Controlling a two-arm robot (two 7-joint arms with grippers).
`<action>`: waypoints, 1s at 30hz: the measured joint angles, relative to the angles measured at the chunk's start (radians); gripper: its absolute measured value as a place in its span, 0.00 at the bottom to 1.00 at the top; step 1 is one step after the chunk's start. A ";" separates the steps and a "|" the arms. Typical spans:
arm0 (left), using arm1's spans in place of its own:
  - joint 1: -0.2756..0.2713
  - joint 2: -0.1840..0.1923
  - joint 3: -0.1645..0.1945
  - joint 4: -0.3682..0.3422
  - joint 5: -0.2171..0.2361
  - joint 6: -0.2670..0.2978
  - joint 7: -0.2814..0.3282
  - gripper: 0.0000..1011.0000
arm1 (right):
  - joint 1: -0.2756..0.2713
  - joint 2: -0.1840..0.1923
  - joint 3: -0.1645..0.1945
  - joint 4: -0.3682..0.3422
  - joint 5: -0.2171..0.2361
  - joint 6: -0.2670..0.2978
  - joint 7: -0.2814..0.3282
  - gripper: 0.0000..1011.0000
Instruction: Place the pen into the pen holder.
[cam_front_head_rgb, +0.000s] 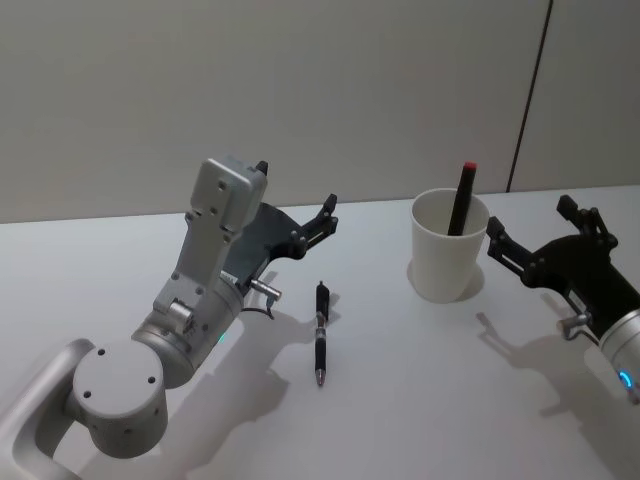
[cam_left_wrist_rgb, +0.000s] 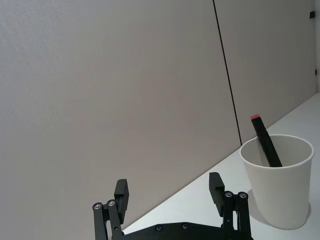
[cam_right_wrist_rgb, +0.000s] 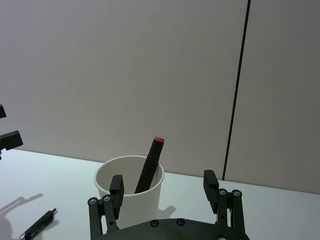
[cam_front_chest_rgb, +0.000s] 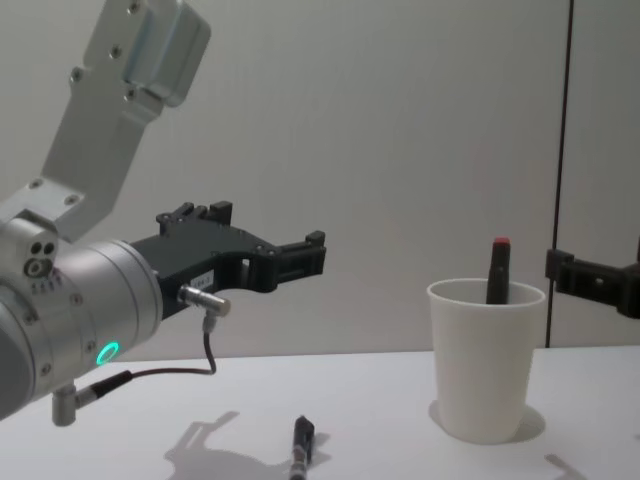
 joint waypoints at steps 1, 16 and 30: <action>0.000 0.000 0.000 0.000 0.000 0.000 0.000 0.99 | 0.000 0.000 0.000 0.000 0.000 0.000 0.000 0.99; 0.025 0.019 -0.004 -0.044 -0.029 0.042 -0.025 0.99 | 0.000 0.000 0.000 -0.001 0.000 0.000 0.000 0.99; 0.111 0.074 -0.004 -0.170 -0.088 0.128 0.007 0.99 | 0.000 0.000 0.000 0.000 0.000 0.000 0.000 0.99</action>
